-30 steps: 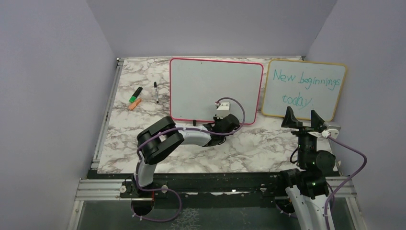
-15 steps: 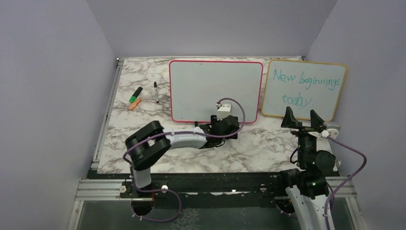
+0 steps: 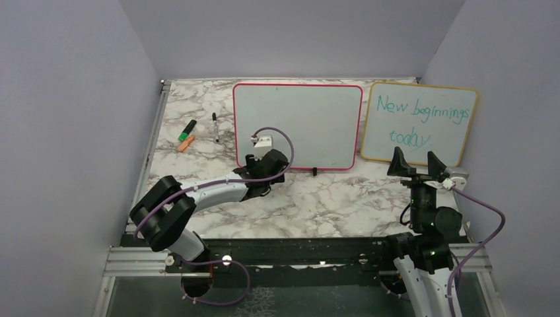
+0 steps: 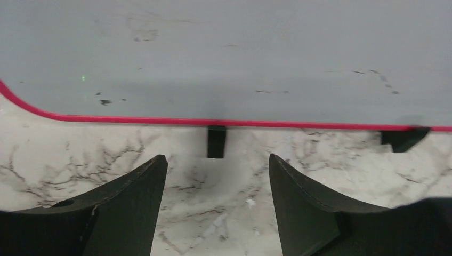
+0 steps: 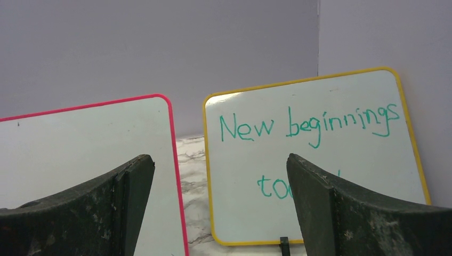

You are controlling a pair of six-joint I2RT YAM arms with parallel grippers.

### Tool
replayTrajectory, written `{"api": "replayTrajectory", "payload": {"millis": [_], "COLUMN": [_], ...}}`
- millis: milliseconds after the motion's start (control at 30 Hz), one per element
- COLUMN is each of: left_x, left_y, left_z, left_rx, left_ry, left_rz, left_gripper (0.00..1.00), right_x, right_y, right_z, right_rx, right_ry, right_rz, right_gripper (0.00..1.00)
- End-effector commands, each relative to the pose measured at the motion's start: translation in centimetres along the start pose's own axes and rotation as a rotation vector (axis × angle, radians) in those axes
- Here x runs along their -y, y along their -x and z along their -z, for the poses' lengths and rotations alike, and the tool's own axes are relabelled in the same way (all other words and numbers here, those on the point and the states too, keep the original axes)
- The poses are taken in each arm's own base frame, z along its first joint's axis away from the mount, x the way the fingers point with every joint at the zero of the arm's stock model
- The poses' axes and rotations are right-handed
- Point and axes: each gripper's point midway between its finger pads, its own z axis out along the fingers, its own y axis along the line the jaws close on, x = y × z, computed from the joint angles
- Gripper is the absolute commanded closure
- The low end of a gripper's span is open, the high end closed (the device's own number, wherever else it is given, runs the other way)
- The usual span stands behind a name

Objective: Write a sentence on the whiteboard
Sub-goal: Adjust the whiteboard stand at the center of the board.

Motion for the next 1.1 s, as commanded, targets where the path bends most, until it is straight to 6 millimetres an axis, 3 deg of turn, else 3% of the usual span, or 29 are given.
{"api": "replayTrajectory", "payload": {"millis": [0, 267, 433, 700, 1067], "left_x": [-2.4, -1.5, -1.4, -0.5, 2.7], "left_y": [-0.4, -0.5, -1.0, -2.2, -5.7], "left_z": [-1.2, -2.7, -2.8, -2.2, 0.3], "left_rx": [-0.028, -0.045, -0.063, -0.078, -0.087], "left_ry": [0.027, -0.01, -0.018, -0.046, -0.045], "left_rz": [-0.003, -0.003, -0.001, -0.004, -0.014], "left_gripper": [0.32, 0.49, 0.72, 0.97, 1.0], "right_x": [-0.5, -0.5, -0.4, -0.4, -0.4], "right_y": [0.0, -0.1, -0.1, 0.1, 0.2], "right_z": [-0.2, -0.2, -0.2, -0.2, -0.1], "right_rx": [0.008, 0.006, 0.006, 0.014, 0.017], "right_ry": [0.025, 0.022, 0.021, 0.02, 0.017], "right_rz": [-0.002, 0.001, 0.002, -0.003, -0.007], "right_gripper": [0.0, 0.0, 0.0, 0.0, 0.0]}}
